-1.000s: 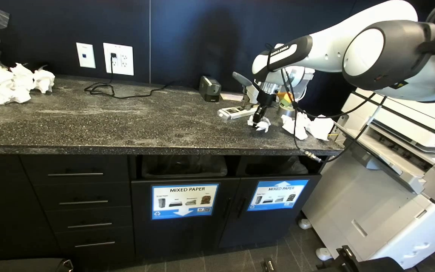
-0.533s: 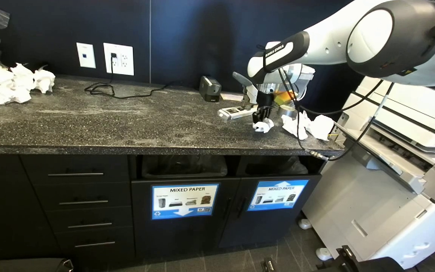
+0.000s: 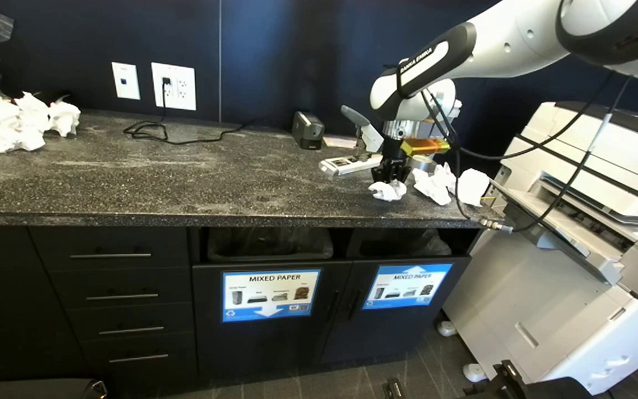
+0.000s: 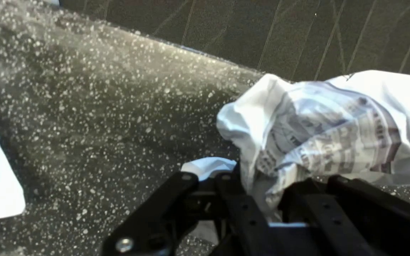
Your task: Put the tissues into the rubbish bin.
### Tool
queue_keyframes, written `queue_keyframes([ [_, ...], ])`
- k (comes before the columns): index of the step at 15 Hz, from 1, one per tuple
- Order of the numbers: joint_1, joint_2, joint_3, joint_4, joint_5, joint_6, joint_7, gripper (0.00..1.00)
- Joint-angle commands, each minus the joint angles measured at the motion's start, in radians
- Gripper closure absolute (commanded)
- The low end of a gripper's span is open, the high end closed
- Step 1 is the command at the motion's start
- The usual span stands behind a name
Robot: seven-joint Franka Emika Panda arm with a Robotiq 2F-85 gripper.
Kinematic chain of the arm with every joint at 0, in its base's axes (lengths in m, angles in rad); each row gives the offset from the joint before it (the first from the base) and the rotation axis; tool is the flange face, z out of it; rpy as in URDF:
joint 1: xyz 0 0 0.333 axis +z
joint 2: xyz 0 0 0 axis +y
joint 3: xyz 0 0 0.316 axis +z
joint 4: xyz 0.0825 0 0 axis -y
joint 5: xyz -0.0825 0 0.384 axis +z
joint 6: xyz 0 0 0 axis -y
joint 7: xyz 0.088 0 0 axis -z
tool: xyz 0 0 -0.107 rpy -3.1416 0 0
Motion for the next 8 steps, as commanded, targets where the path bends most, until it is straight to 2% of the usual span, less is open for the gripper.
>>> queue_keyframes([
  [1,-0.006,-0.157,-0.007,-0.244,0.014,0.172,0.138,0.93],
  [5,0.021,-0.261,-0.046,-0.451,-0.019,0.385,0.291,0.93],
  [8,0.035,-0.341,-0.070,-0.599,-0.045,0.455,0.365,0.94],
])
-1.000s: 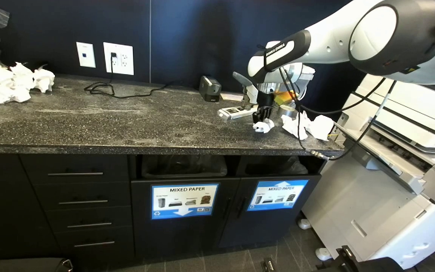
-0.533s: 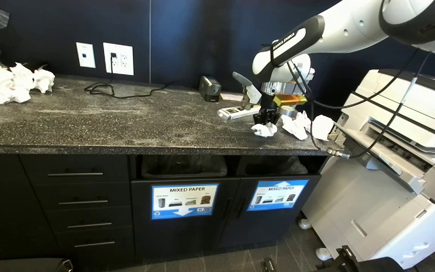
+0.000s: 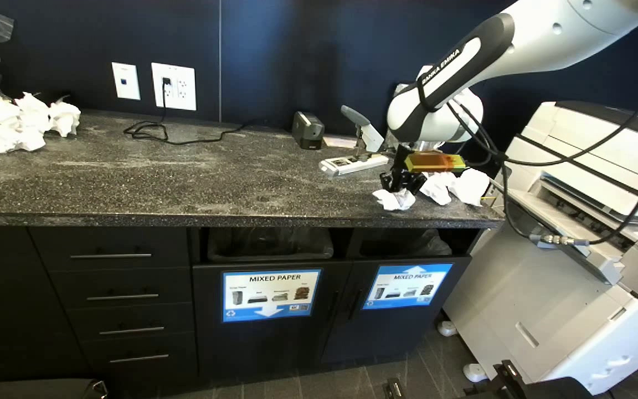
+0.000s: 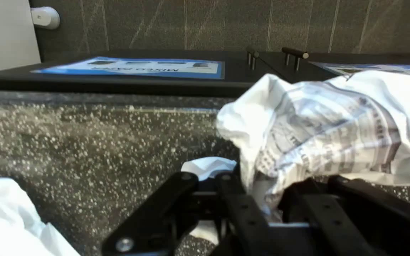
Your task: Put the tissues into the rubbish bin.
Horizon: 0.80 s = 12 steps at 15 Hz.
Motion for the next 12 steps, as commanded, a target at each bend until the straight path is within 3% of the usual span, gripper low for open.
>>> queue_keyframes([
  [1,0.040,-0.148,-0.042,-0.236,-0.039,0.107,0.107,0.93],
  [6,0.048,-0.211,-0.074,-0.399,-0.080,0.243,0.186,0.89],
  [12,0.082,-0.141,-0.117,-0.507,-0.076,0.509,0.260,0.89],
])
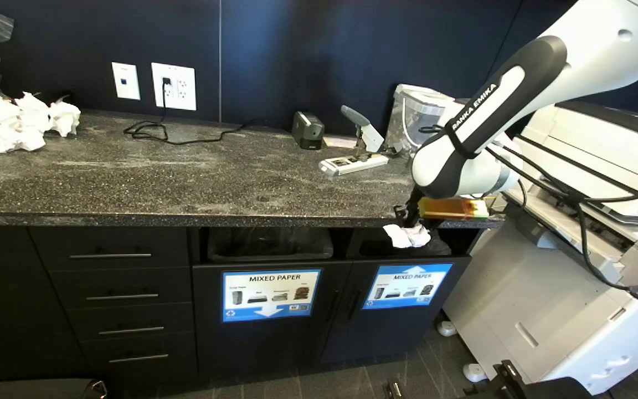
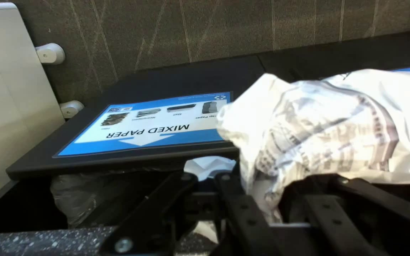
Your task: Put the tissues into the rubbish bin.
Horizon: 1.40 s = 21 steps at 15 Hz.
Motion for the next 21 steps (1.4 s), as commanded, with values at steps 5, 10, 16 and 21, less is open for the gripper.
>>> queue_keyframes([
  [5,0.090,0.154,-0.086,-0.072,0.067,0.372,0.038,0.89],
  [10,0.078,0.313,-0.056,-0.031,0.216,0.590,-0.014,0.89],
  [16,0.123,0.541,-0.068,0.080,0.430,0.834,-0.036,0.88],
  [21,0.047,0.678,-0.019,0.247,0.430,0.914,-0.041,0.88],
])
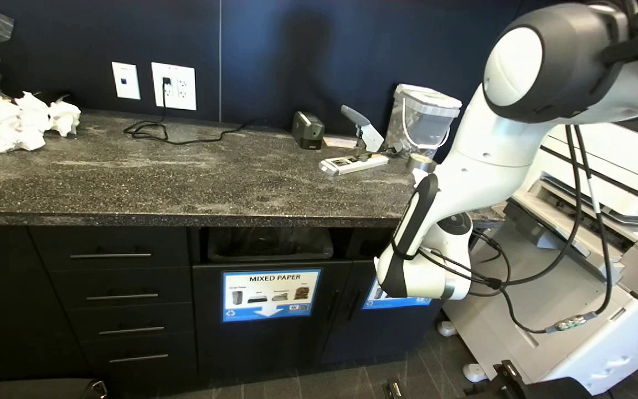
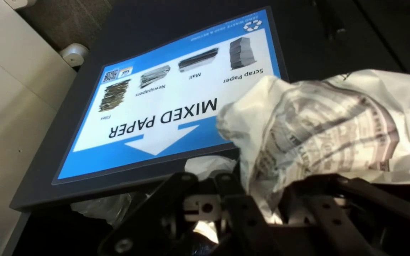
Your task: Put the tissues into the rubbish bin.
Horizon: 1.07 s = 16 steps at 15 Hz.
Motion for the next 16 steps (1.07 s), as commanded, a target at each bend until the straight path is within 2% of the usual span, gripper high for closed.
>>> queue_keyframes([
  [1,-0.050,0.116,0.033,0.148,0.015,0.078,-0.026,0.88],
  [5,-0.113,0.193,0.055,0.287,-0.013,0.070,-0.032,0.88],
  [10,-0.149,0.288,0.062,0.448,-0.014,0.069,-0.043,0.89],
  [16,-0.198,0.368,0.093,0.581,-0.029,0.078,-0.036,0.88],
])
